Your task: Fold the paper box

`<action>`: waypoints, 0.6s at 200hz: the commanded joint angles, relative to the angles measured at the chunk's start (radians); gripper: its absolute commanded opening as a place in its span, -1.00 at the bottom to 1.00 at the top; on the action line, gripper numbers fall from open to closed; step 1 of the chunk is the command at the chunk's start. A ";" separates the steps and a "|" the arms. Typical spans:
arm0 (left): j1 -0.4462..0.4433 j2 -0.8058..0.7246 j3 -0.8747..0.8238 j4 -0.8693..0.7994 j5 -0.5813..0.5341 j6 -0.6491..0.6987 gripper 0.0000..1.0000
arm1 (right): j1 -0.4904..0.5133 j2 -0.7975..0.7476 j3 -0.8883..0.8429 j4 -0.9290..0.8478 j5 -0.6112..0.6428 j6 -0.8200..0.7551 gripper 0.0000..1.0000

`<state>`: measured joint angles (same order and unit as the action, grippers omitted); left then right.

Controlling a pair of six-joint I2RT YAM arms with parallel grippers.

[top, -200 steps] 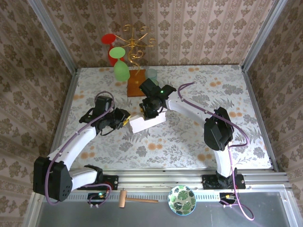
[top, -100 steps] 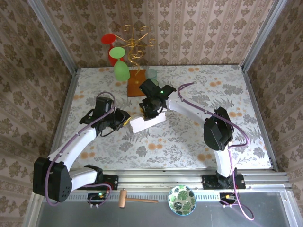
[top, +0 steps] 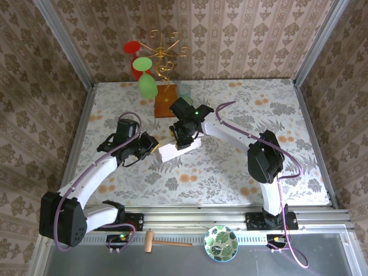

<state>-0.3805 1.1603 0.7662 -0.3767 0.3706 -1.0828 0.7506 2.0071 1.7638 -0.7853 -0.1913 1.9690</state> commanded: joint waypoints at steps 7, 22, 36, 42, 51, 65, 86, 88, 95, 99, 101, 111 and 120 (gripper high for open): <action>-0.015 0.045 -0.064 -0.176 -0.052 0.033 -0.78 | -0.013 -0.029 -0.011 -0.100 0.056 -0.054 0.14; -0.014 0.049 -0.061 -0.176 -0.052 0.035 -0.78 | -0.019 -0.039 -0.007 -0.108 0.067 -0.079 0.19; -0.018 0.052 -0.060 -0.174 -0.050 0.038 -0.78 | -0.022 -0.051 -0.009 -0.109 0.077 -0.102 0.23; -0.019 0.053 -0.059 -0.174 -0.050 0.039 -0.78 | -0.024 -0.056 -0.010 -0.108 0.082 -0.114 0.25; -0.021 0.053 -0.056 -0.174 -0.051 0.040 -0.79 | -0.026 -0.066 -0.013 -0.097 0.090 -0.133 0.28; -0.027 0.053 -0.052 -0.177 -0.053 0.044 -0.80 | -0.032 -0.080 -0.020 -0.079 0.101 -0.162 0.33; -0.036 0.057 -0.045 -0.182 -0.056 0.052 -0.81 | -0.042 -0.094 -0.027 -0.058 0.105 -0.199 0.38; -0.037 0.058 -0.046 -0.182 -0.056 0.051 -0.81 | -0.043 -0.096 -0.028 -0.056 0.105 -0.203 0.38; -0.040 0.059 -0.045 -0.182 -0.056 0.052 -0.82 | -0.046 -0.100 -0.030 -0.048 0.105 -0.214 0.39; -0.041 0.059 -0.045 -0.181 -0.055 0.052 -0.82 | -0.048 -0.104 -0.031 -0.044 0.107 -0.223 0.39; -0.041 0.060 -0.044 -0.180 -0.055 0.052 -0.82 | -0.049 -0.105 -0.030 -0.044 0.106 -0.227 0.39; -0.044 0.061 -0.042 -0.182 -0.058 0.052 -0.82 | -0.054 -0.114 -0.027 -0.039 0.111 -0.249 0.40; -0.047 0.062 -0.041 -0.181 -0.059 0.051 -0.82 | -0.059 -0.123 -0.018 -0.048 0.118 -0.278 0.40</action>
<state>-0.4118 1.1660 0.7689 -0.3740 0.3683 -1.0599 0.7029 1.9358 1.7435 -0.8169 -0.1276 1.7744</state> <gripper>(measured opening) 0.094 0.697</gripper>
